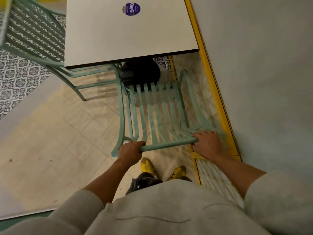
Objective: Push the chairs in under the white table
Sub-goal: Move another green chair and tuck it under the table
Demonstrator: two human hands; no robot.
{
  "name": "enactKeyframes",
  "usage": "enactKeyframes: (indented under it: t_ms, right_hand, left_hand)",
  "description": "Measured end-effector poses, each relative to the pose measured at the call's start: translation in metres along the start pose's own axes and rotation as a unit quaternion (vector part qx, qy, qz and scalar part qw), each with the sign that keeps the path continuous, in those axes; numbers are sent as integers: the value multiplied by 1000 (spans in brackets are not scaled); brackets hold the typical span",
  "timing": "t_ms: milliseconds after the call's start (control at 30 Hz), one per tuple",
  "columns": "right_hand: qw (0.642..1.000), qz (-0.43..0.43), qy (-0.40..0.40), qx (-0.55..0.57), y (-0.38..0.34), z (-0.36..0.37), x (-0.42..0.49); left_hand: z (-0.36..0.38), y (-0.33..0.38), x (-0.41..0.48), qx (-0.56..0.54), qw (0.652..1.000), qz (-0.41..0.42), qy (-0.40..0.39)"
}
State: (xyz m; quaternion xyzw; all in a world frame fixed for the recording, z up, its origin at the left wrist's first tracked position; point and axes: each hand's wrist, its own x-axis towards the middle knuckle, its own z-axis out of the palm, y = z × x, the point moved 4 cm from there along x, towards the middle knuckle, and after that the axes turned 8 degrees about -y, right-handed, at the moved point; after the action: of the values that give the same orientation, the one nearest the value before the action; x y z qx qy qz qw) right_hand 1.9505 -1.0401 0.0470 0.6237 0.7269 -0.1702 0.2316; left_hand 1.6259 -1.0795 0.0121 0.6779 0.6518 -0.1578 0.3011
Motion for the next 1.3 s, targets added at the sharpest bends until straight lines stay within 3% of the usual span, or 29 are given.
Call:
enactKeyframes:
  t_ms: [233,400,767,1300]
  right_hand:
    - [995,-38,-90,-21,-21,-4,20]
    - [988,-66,-100,-98,-30,-2,36]
    - [991,-118,-60,-29,3,-24,68]
    - [974,-214,-21,-77,35,-29,108]
  left_hand:
    - [2,-3,8,16,999,31,-13]
    - [0,-4,14,28,999,23,-13]
    - [-27,5,46,27,999,-8,32]
    - [-41,18,80,69,995,-24,61]
